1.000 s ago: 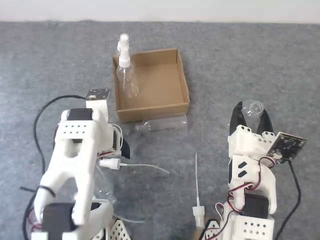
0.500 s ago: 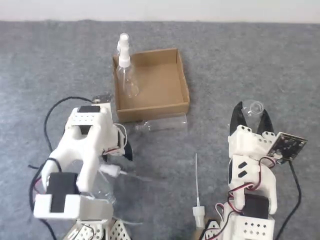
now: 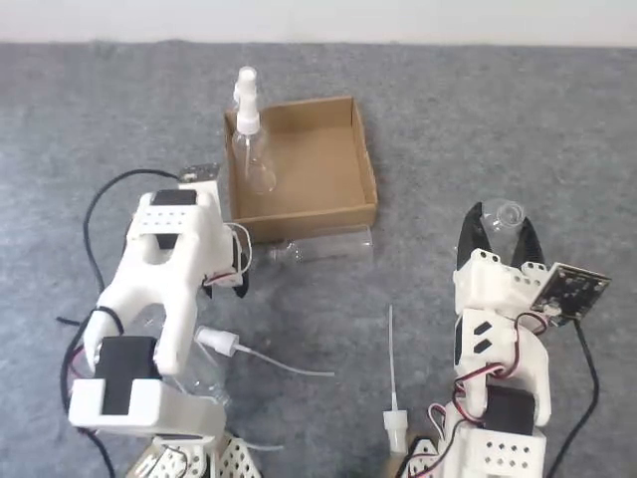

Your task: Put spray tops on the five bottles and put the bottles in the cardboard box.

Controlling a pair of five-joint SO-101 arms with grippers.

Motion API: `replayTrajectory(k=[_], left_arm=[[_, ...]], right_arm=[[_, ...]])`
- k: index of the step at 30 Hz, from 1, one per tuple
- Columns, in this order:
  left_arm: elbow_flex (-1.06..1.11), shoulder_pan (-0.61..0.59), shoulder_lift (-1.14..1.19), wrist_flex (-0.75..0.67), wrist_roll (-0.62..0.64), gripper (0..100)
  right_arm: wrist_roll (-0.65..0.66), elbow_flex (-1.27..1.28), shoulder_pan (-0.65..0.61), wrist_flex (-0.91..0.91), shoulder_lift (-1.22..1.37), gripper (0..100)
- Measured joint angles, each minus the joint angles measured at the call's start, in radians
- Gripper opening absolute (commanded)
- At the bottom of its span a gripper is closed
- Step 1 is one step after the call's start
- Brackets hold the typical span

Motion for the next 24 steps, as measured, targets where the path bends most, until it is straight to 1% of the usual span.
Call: replayTrajectory(k=[6,10,13,16,19,24], left_arm=[[-0.057,0.000,0.000,0.087,0.000,15],[-0.051,0.000,-0.011,0.097,-0.002,16],[-0.003,0.000,-0.092,0.097,-0.021,16],[0.063,0.000,-0.199,0.100,-0.032,21],[0.118,0.000,-0.259,0.101,-0.058,26],[0.152,0.000,-0.267,0.137,-0.081,29]], right_arm=[[0.000,0.000,0.000,0.000,0.000,1.6],[0.000,0.000,0.000,0.000,0.000,1.6],[0.000,0.000,0.000,0.000,0.000,1.6],[0.000,0.000,0.000,0.000,0.000,1.6],[0.000,0.000,0.000,0.000,0.000,1.6],[0.000,0.000,0.000,0.000,0.000,1.6]])
